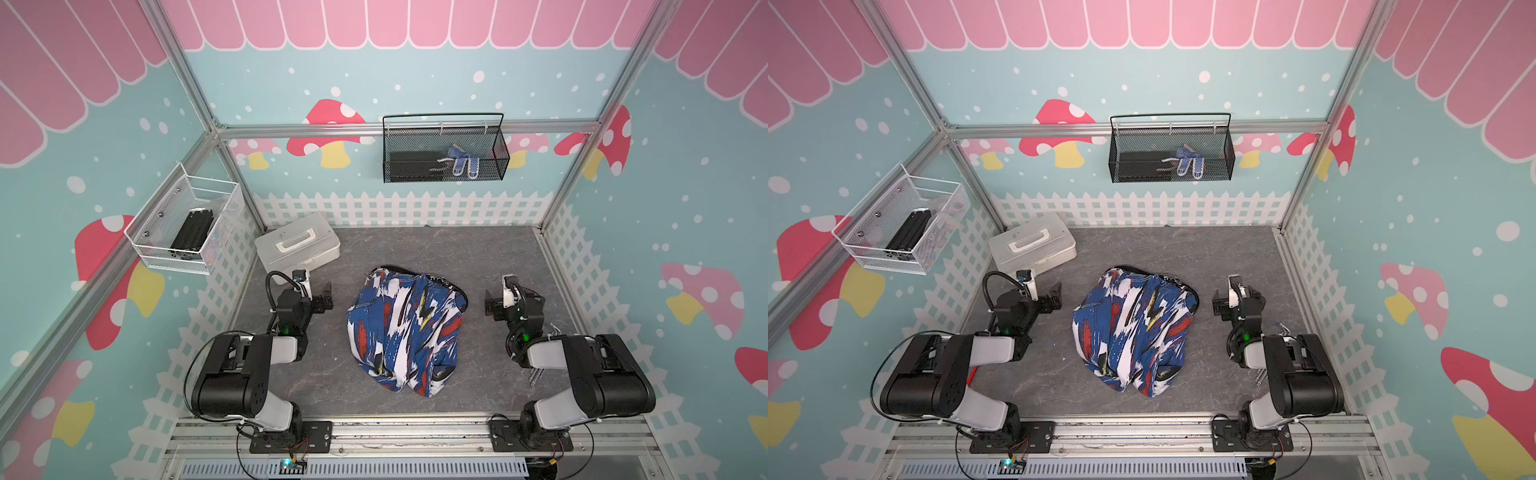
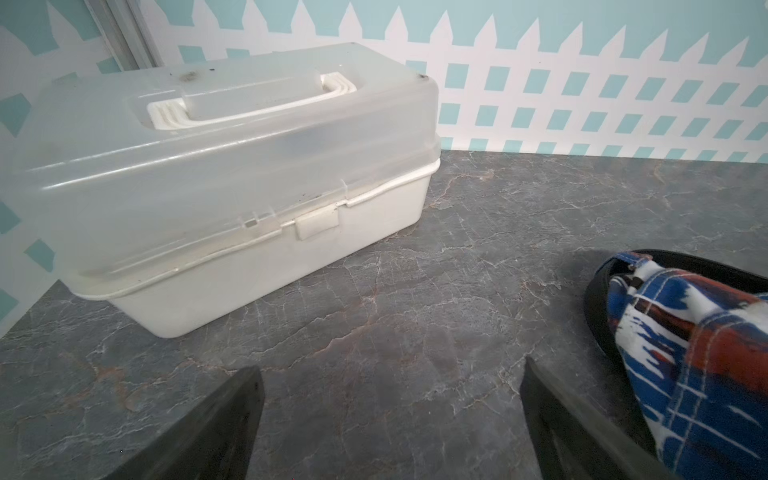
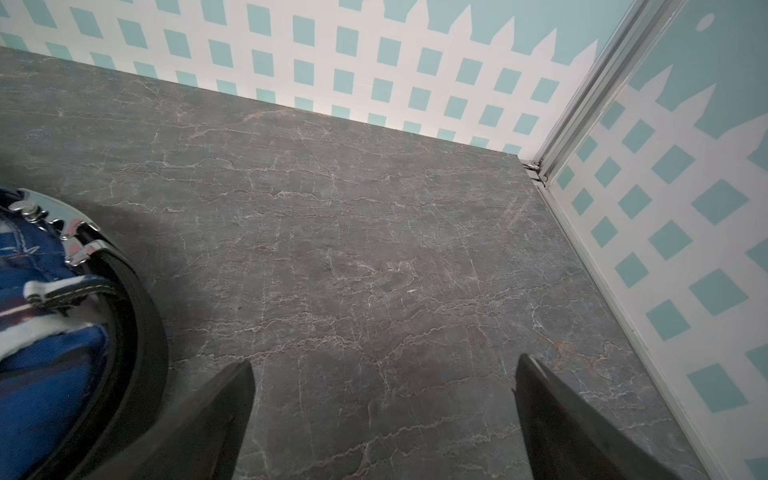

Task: Remove the belt from the trousers
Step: Adjust the trousers at the center of the board.

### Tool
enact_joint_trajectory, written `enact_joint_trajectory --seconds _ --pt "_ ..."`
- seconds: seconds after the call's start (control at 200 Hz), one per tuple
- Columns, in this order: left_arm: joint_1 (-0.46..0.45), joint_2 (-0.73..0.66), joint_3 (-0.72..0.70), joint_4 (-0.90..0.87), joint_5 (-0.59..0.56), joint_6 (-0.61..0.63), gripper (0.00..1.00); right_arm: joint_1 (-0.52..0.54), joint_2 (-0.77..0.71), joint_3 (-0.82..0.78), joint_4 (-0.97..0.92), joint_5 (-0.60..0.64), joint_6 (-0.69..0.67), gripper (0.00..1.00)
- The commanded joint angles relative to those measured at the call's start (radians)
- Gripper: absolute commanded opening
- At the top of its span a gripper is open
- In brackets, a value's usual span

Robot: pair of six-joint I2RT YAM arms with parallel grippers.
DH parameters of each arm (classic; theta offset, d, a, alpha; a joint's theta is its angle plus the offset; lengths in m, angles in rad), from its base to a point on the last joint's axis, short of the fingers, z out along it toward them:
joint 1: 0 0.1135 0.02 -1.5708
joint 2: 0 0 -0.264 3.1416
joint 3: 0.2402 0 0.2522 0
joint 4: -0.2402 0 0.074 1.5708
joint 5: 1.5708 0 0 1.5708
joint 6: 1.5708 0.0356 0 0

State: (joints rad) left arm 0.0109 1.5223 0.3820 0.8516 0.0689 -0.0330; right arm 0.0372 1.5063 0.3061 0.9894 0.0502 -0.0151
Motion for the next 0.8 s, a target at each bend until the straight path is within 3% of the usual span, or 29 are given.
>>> enact_joint_trajectory --seconds 0.0,0.67,0.75,0.79 --pt "0.003 0.007 -0.002 0.04 0.016 0.022 0.99 -0.005 0.003 -0.009 0.029 -0.012 -0.024 0.99" --pt "0.003 0.006 0.003 0.029 0.013 0.019 0.99 -0.005 0.0 -0.008 0.02 -0.013 -0.022 1.0" --pt "0.005 -0.016 0.03 -0.026 -0.022 0.005 0.99 -0.006 -0.009 0.0 0.01 -0.012 -0.018 1.0" --pt "0.005 -0.061 0.081 -0.181 0.001 0.017 0.99 -0.006 -0.043 0.015 -0.054 0.003 -0.009 1.0"
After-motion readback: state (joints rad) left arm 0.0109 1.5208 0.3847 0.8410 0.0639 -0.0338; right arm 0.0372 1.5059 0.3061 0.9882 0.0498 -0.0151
